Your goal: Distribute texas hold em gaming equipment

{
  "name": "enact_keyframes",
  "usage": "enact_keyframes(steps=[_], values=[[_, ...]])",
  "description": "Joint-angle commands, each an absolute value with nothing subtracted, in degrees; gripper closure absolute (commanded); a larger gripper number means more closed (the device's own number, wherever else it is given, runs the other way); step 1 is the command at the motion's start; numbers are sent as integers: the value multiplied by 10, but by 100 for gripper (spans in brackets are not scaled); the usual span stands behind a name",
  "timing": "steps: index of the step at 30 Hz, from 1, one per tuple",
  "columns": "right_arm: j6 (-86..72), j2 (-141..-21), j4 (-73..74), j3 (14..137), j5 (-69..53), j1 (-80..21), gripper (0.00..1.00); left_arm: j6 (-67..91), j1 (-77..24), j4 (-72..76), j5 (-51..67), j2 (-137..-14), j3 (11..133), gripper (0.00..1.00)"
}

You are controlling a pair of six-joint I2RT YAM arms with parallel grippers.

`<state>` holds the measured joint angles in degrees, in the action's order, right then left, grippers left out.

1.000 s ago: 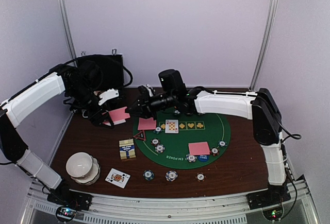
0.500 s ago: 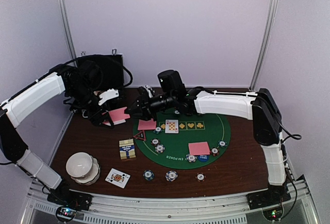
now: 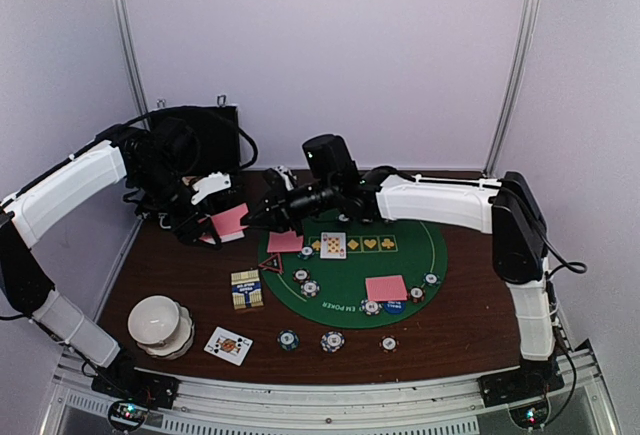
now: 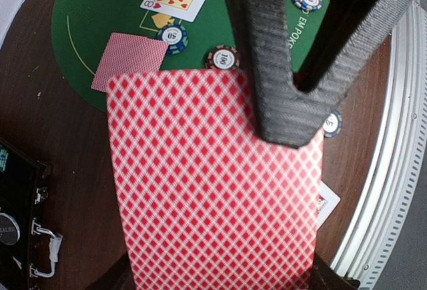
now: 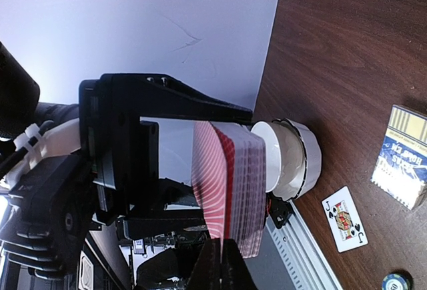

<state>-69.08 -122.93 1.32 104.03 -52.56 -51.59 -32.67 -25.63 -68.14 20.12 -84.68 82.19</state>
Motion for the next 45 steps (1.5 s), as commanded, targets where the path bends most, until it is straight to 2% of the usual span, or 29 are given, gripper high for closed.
enact_keyframes(steps=[1,13,19,23,28,30,34,39,45], values=[[-665,-1182,39,1038,-530,-497,100,-334,-257,-677,199,-842,829,100],[-616,-1120,102,984,-533,-445,100,-335,-257,-678,200,-842,827,100],[-508,-1073,240,971,-513,-399,100,-336,-257,-677,192,-844,825,100],[-389,-1068,372,1007,-459,-377,100,-335,-257,-678,185,-845,824,100],[-156,-1099,572,1092,-228,-382,100,-335,-257,-678,184,-845,824,100],[-84,-1103,582,1083,-80,-398,100,-334,-257,-678,185,-845,825,100],[66,-1108,527,1028,124,-451,100,-331,-257,-678,186,-844,824,100],[240,-1124,384,931,264,-514,100,-330,-257,-679,186,-842,825,100],[339,-1181,315,893,331,-537,100,-330,-257,-683,189,-838,826,100]])
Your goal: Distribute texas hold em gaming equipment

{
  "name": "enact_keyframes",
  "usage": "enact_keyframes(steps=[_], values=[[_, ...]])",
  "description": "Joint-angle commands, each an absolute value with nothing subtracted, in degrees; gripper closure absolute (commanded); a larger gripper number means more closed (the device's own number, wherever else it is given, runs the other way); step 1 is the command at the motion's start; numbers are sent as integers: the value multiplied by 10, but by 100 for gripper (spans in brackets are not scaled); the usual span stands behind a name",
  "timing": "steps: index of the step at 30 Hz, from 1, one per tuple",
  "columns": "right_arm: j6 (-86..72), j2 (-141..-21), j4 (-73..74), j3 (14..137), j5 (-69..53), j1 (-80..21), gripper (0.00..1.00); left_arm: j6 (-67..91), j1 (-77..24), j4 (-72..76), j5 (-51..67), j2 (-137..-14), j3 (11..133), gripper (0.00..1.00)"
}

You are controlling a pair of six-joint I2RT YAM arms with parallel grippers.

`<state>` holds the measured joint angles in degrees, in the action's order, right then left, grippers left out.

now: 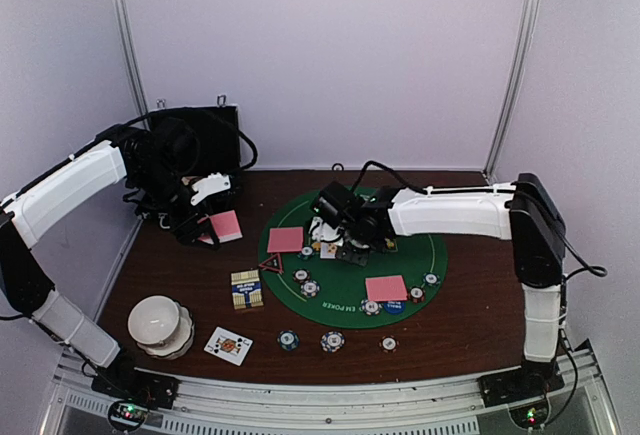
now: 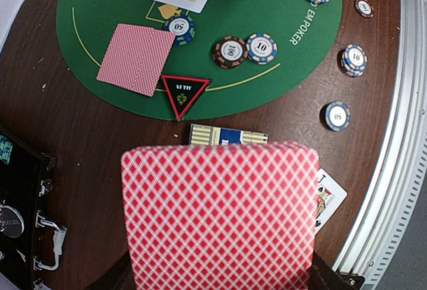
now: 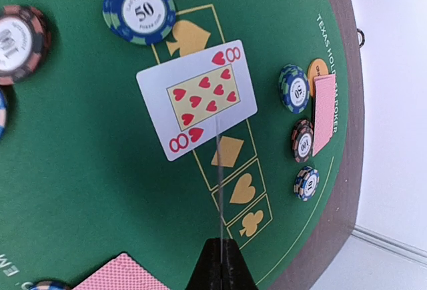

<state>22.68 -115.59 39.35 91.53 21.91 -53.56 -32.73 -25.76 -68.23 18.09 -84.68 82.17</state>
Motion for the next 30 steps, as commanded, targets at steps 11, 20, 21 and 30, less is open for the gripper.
enact_keyframes(steps=[11,20,21,30], values=[[450,-1209,104,783,399,-566,100,-330,-257,-684,191,-843,828,100],[458,-1225,69,786,397,-571,92,-330,-257,-686,189,-842,829,100],[458,-1226,74,787,397,-570,83,-330,-257,-686,188,-841,828,100],[386,-1168,126,776,400,-566,31,-331,-257,-692,190,-839,825,100]])
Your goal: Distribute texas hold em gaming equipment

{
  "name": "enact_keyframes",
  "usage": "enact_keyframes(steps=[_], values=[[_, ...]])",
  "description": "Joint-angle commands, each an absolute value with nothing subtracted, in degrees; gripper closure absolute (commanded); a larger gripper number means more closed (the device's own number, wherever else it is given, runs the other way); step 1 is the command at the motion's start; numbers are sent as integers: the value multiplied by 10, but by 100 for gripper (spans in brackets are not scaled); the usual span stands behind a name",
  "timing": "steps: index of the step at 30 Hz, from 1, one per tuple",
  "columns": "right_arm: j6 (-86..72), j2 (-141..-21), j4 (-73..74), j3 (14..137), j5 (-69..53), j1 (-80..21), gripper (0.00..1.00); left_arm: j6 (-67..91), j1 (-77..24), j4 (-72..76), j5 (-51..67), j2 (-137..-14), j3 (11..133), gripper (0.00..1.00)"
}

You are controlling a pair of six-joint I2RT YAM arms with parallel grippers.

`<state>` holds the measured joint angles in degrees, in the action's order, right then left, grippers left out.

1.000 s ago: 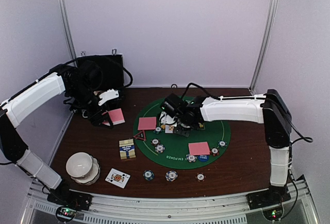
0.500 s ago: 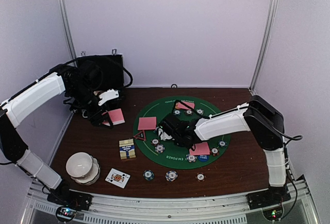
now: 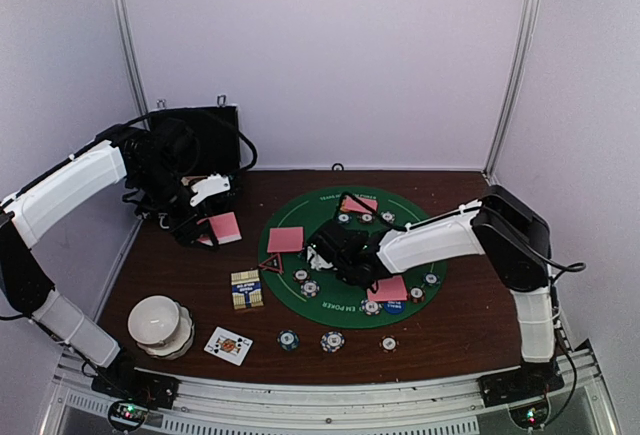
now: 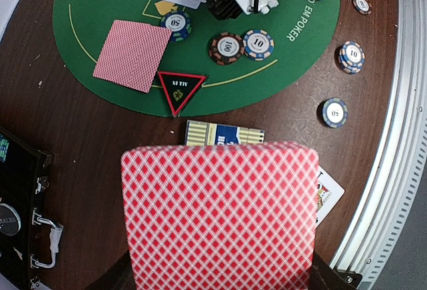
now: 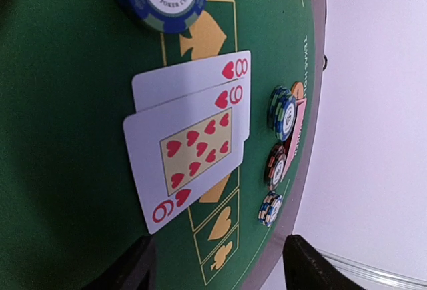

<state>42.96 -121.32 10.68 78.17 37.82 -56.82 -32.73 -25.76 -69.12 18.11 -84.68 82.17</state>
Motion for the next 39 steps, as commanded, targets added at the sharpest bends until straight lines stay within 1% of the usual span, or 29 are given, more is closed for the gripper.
enact_keyframes(steps=[1,4,6,7,8,11,13,15,17,19,21,22,25,30,34,37,39], values=[[375,-1155,131,777,403,-565,30,-331,-257,-692,191,-839,826,100],[332,-1126,135,791,424,-560,26,-331,-257,-693,194,-840,828,100],[310,-1112,149,808,438,-558,18,-331,-257,-694,194,-841,830,100],[298,-1104,151,816,449,-557,7,-330,-257,-695,195,-842,831,100],[285,-1096,154,823,459,-555,1,-330,-257,-695,197,-841,832,100],[198,-1076,201,862,470,-544,0,-330,-257,-696,199,-839,833,100],[111,-1063,262,898,454,-532,1,-330,-257,-696,201,-838,834,100],[-6,-1045,334,935,379,-511,0,-330,-257,-696,202,-838,835,100],[-109,-1023,368,949,252,-478,1,-330,-257,-696,202,-839,836,100],[-192,-1006,363,936,121,-440,0,-330,-257,-696,202,-839,835,100],[-256,-999,342,911,-45,-406,0,-330,-257,-696,200,-839,835,100],[-284,-1000,328,899,-96,-397,0,-330,-257,-696,199,-839,835,100],[-341,-1011,288,881,-193,-398,0,-331,-257,-696,200,-840,835,100],[-368,-1061,325,904,-205,-405,1,-330,-257,-696,203,-842,836,100],[-377,-1121,324,926,-230,-404,13,-330,-257,-696,206,-843,837,100],[-372,-1171,346,961,-223,-408,28,-330,-257,-696,205,-843,839,100],[-365,-1196,361,975,-208,-411,40,-330,-257,-696,204,-843,839,100]])
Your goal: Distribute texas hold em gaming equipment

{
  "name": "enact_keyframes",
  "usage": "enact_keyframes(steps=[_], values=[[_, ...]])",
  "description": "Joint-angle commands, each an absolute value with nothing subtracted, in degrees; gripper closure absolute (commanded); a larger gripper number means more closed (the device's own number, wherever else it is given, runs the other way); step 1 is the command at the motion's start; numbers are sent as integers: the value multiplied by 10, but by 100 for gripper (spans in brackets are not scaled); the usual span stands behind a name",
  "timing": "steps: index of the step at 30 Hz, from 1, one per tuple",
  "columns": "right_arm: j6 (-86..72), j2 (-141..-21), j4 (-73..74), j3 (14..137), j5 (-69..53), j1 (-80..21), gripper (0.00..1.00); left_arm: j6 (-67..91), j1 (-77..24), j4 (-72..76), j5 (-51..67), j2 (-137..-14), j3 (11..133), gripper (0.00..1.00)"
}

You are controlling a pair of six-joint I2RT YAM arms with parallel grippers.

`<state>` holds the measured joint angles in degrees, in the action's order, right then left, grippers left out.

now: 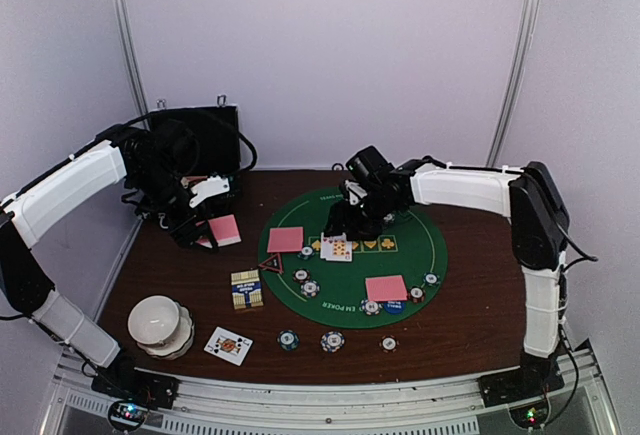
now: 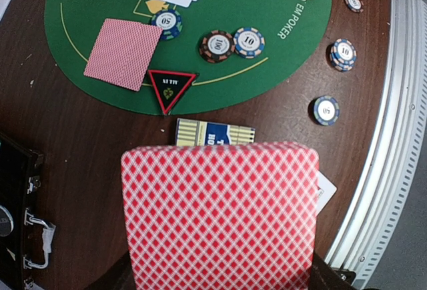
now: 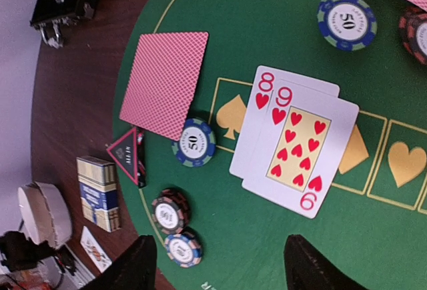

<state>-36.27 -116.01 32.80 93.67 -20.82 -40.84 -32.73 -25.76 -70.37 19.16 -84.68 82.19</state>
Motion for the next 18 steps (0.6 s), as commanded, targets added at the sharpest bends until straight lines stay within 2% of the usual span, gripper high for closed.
enact_keyframes(steps=[1,3,5,18], values=[[-364,-1205,363,978,-206,-412,48,-329,-257,-696,203,-843,838,100],[-369,-1221,362,981,-214,-412,61,-330,-257,-696,202,-844,838,100],[-376,-1236,352,980,-227,-412,68,-330,-257,-696,202,-845,838,100],[-404,-1312,319,983,-224,-379,79,-331,-257,-698,201,-848,844,100]])
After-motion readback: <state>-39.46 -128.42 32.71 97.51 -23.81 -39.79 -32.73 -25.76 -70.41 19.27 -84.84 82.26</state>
